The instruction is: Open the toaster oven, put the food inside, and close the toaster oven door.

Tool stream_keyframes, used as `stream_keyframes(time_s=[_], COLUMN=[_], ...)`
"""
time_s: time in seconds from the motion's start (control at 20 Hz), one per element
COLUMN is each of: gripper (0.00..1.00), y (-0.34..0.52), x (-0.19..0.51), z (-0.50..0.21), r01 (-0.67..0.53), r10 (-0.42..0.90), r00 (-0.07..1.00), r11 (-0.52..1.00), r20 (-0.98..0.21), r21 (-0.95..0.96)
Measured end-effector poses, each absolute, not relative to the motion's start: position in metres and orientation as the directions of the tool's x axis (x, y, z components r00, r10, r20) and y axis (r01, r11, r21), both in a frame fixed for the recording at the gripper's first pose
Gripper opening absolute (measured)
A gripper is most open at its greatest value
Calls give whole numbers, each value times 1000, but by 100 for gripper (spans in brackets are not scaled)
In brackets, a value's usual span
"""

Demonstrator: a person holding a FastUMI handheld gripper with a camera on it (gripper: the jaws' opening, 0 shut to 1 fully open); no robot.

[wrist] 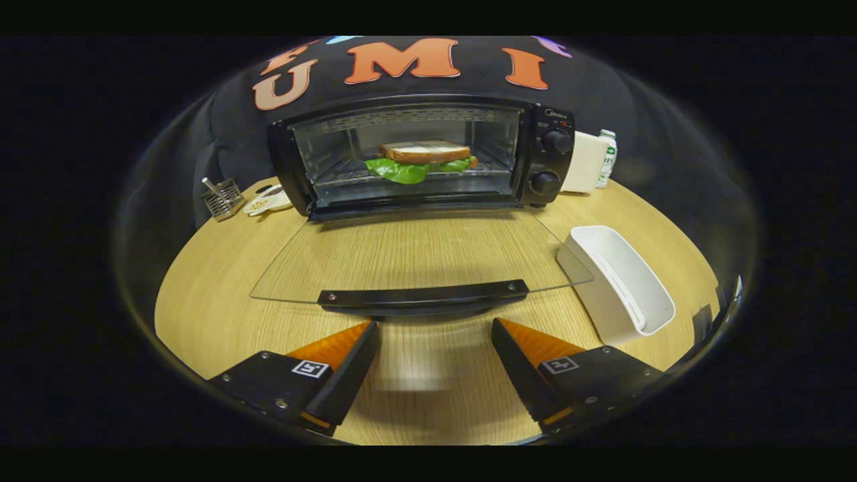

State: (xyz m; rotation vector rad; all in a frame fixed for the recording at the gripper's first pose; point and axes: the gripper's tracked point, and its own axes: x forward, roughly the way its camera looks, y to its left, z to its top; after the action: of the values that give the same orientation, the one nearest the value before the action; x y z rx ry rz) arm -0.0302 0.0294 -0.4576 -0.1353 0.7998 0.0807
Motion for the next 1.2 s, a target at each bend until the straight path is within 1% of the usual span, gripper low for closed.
stream_keyframes(time_s=[0.25, 0.5, 0.75, 1.2], gripper=[100, 99, 99, 99], y=[41, 53, 56, 71], x=[-30, -10, 31, 105], z=[-434, -391, -353, -298], r01=[-132, -144, -129, -157], r10=[73, 106, 127, 145], r00=[709, 764, 817, 887], r11=[991, 990, 991, 988], r20=[-701, -636, -563, -438], r21=[-31, -9, 36, 8])
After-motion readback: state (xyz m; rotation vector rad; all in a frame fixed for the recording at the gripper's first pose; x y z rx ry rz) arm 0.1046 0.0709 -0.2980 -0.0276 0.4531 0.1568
